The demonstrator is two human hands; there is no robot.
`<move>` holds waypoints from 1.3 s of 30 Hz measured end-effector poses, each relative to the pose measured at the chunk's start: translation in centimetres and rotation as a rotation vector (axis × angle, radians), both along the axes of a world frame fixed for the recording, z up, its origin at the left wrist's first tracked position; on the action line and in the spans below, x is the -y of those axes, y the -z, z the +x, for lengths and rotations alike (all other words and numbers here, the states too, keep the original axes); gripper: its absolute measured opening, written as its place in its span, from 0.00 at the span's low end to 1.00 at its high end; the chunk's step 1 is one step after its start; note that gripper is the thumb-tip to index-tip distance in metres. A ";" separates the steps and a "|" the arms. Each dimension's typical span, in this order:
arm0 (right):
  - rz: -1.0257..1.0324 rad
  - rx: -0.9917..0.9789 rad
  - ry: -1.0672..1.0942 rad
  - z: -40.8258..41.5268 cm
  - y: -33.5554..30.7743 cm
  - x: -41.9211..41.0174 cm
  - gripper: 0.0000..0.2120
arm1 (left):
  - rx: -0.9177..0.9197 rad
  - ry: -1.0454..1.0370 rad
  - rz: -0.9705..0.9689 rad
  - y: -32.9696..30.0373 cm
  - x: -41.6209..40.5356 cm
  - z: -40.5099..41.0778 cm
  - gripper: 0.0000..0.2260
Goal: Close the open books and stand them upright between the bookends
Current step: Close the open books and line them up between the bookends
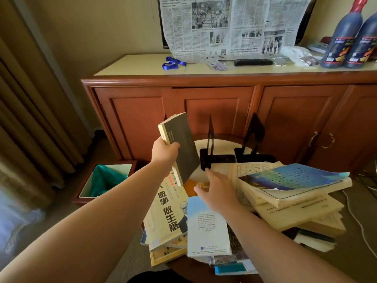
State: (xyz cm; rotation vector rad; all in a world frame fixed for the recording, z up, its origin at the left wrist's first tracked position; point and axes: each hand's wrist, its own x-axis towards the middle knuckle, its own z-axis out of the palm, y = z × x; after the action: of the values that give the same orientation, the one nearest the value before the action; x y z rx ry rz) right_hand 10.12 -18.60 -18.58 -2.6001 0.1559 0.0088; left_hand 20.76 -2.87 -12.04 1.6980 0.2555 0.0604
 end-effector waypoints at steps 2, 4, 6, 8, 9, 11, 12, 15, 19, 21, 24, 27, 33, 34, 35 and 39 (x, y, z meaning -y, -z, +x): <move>-0.164 0.003 -0.037 -0.3 0.4 0.0 0.34 | 0.007 -0.012 0.034 0.5 1.1 0.9 0.13; -0.292 0.003 -0.059 -0.5 0.6 0.1 0.32 | 0.022 -0.021 0.088 0.9 2.3 1.6 0.17; -0.317 -0.013 -0.082 -0.6 0.7 0.3 0.33 | 0.045 -0.027 0.113 1.4 3.3 2.3 0.18; -0.321 -0.024 -0.106 -0.5 0.8 0.4 0.35 | 0.063 -0.027 0.124 1.9 4.2 2.9 0.18; -0.324 -0.031 -0.116 -0.3 0.8 0.5 0.37 | 0.069 -0.032 0.136 2.1 4.6 3.1 0.18; -0.325 -0.048 -0.123 -0.2 0.9 0.6 0.39 | 0.081 -0.054 0.154 2.1 5.4 3.5 0.19; -0.325 -0.052 -0.123 -0.2 1.0 0.6 0.40 | 0.086 -0.064 0.157 2.2 5.8 3.9 0.19; -0.323 -0.047 -0.114 -0.3 1.0 0.6 0.40 | 0.082 -0.054 0.142 2.6 6.9 4.8 0.21; -0.316 -0.028 -0.119 -0.3 1.1 0.7 0.38 | 0.068 0.095 0.148 3.8 7.6 5.3 0.25; -0.307 -0.022 -0.117 -0.2 1.3 0.7 0.38 | 0.047 0.273 0.180 4.5 7.2 4.9 0.30; -0.299 -0.013 -0.119 -0.2 1.5 0.7 0.38 | -0.004 0.497 0.296 5.4 6.4 4.9 0.43; -0.291 -0.009 -0.118 -0.2 1.5 0.7 0.38 | -0.018 0.589 0.439 5.5 6.3 4.9 0.45; -0.255 -0.024 -0.117 -0.1 1.1 0.7 0.34 | -0.053 0.620 0.461 4.6 6.2 4.7 0.42; -0.230 -0.035 -0.116 -0.1 0.8 0.7 0.34 | -0.052 0.589 0.454 4.3 6.0 4.6 0.40; -0.192 -0.047 -0.113 0.0 0.6 0.7 0.33 | -0.039 0.563 0.446 4.0 5.7 4.5 0.39; 0.032 -0.054 -0.095 0.0 -0.6 1.0 0.32 | 0.009 0.533 0.436 2.7 4.6 4.0 0.37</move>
State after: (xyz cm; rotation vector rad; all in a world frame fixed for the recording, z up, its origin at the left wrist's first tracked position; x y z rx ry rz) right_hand 10.09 -19.64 -17.96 -2.5747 0.0512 0.1149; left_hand 24.75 -7.51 -14.72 2.1472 -0.2412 -0.2900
